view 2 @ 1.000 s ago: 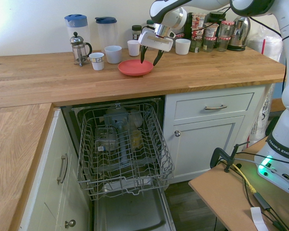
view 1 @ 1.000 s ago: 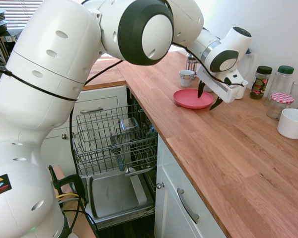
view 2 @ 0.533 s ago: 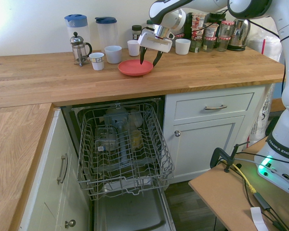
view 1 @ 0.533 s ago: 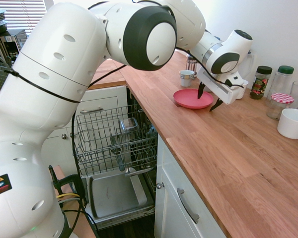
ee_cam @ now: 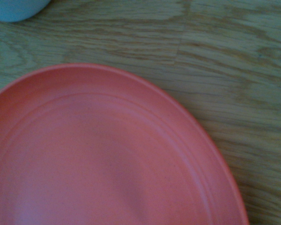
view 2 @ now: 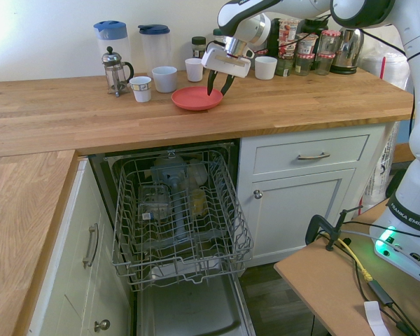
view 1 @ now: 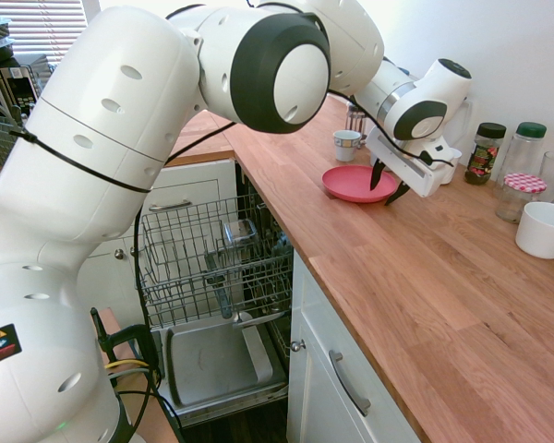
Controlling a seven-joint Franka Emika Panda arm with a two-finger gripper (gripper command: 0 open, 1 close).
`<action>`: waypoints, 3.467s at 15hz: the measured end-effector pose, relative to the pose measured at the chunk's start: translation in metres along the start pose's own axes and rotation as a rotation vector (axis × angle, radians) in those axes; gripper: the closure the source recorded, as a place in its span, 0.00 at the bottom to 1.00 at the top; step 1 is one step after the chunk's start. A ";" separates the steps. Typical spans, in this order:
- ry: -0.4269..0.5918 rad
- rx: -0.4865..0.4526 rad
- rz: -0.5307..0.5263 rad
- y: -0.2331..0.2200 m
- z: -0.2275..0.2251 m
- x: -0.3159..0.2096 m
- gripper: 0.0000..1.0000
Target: Put the plate in the dishwasher
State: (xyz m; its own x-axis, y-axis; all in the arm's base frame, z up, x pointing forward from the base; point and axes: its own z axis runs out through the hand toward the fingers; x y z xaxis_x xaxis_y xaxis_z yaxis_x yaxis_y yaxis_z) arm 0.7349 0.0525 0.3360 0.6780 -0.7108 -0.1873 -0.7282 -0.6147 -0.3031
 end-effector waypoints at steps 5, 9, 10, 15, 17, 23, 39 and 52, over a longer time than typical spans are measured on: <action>-0.013 0.008 -0.003 0.001 0.003 0.000 1.00; -0.030 0.008 -0.007 0.002 0.002 0.004 1.00; -0.035 0.017 -0.009 0.002 0.001 0.005 1.00; -0.024 0.038 -0.065 0.004 -0.007 0.012 1.00; 0.012 0.040 -0.098 0.001 -0.028 0.012 1.00; 0.218 -0.001 -0.300 -0.038 -0.134 -0.043 1.00; 0.723 -0.226 -0.969 -0.076 -0.163 -0.377 1.00; 1.201 -0.458 -1.247 -0.066 -0.081 -0.584 1.00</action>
State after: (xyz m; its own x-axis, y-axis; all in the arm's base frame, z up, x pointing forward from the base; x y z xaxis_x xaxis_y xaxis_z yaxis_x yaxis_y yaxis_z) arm 0.3788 0.4808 0.5408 0.5093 0.4952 0.7038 -0.0030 -0.8168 0.5769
